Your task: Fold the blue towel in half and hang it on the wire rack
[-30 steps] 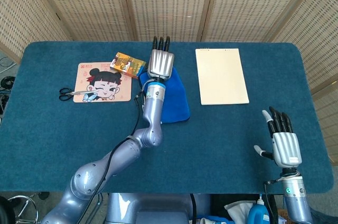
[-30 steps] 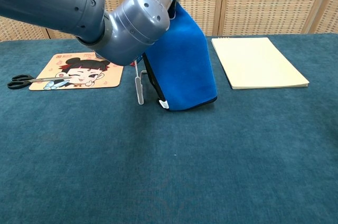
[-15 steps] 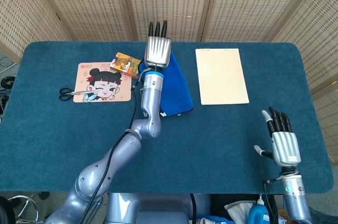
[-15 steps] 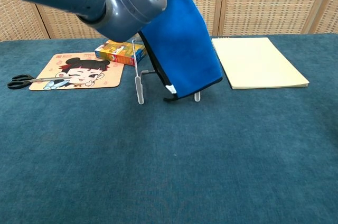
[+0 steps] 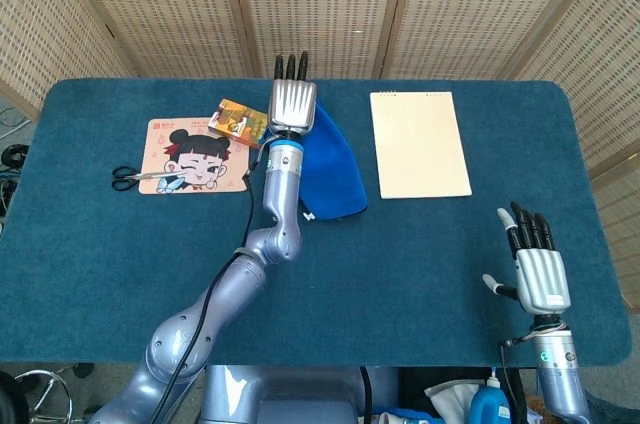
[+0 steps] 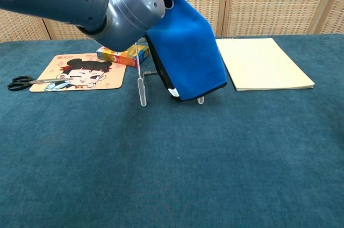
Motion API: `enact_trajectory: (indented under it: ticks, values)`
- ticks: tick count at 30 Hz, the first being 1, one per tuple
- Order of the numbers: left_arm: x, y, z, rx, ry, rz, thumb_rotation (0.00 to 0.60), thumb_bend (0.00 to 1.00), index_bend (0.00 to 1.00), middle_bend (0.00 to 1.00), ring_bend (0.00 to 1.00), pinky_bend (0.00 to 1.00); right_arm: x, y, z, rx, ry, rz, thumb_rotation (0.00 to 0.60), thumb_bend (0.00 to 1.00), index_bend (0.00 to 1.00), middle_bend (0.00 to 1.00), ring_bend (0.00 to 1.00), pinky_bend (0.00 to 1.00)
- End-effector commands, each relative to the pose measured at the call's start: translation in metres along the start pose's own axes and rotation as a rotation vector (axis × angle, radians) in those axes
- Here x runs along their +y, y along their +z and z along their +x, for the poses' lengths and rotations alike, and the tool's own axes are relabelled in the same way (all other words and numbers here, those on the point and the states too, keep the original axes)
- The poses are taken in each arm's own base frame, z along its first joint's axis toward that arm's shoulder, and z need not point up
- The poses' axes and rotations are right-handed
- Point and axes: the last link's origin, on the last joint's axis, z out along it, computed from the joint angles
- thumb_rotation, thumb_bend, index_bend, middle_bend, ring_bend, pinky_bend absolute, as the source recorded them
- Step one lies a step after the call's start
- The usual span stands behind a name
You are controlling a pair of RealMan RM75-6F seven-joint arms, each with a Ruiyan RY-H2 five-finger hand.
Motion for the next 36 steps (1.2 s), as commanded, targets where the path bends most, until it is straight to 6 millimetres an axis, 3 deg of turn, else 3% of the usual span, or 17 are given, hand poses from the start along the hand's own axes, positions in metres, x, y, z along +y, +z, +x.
enact_trajectory:
  ticks: [1, 5, 7, 14, 25, 32, 36]
  values:
    - [-0.004, -0.003, -0.013, -0.037, 0.008, 0.012, 0.600, 0.53, 0.72, 0.00, 0.00, 0.00, 0.000, 0.000, -0.001, -0.003, 0.000, -0.001, 0.600, 0.00, 0.00, 0.00, 0.00, 0.00]
    - [-0.005, -0.005, -0.023, -0.092, 0.021, 0.023, 0.600, 0.42, 0.07, 0.00, 0.00, 0.00, 0.000, 0.001, -0.001, -0.004, -0.001, -0.004, 0.600, 0.00, 0.00, 0.00, 0.00, 0.00]
    - [-0.005, -0.005, -0.023, -0.100, 0.024, 0.029, 0.600, 0.37, 0.00, 0.00, 0.00, 0.00, 0.001, 0.001, -0.001, -0.003, -0.002, -0.004, 0.600, 0.00, 0.00, 0.00, 0.00, 0.00]
    - [-0.006, 0.000, -0.014, -0.066, -0.062, 0.011, 0.600, 0.23, 0.00, 0.00, 0.00, 0.00, -0.001, 0.000, -0.001, -0.004, -0.001, 0.000, 0.600, 0.00, 0.00, 0.00, 0.00, 0.00]
    - [-0.026, 0.009, -0.001, 0.005, -0.121, 0.018, 0.600, 0.22, 0.00, 0.00, 0.00, 0.00, -0.004, -0.002, 0.001, 0.001, 0.006, 0.011, 0.600, 0.00, 0.00, 0.00, 0.00, 0.00]
    - [-0.049, 0.011, 0.007, 0.068, -0.155, 0.004, 0.600, 0.21, 0.00, 0.00, 0.00, 0.00, -0.006, -0.003, 0.002, 0.004, 0.010, 0.021, 0.600, 0.00, 0.00, 0.00, 0.00, 0.00]
    - [-0.077, -0.001, 0.014, 0.127, -0.213, -0.041, 0.600, 0.19, 0.00, 0.00, 0.00, 0.00, -0.010, -0.004, 0.003, 0.007, 0.016, 0.036, 0.600, 0.00, 0.00, 0.00, 0.00, 0.00]
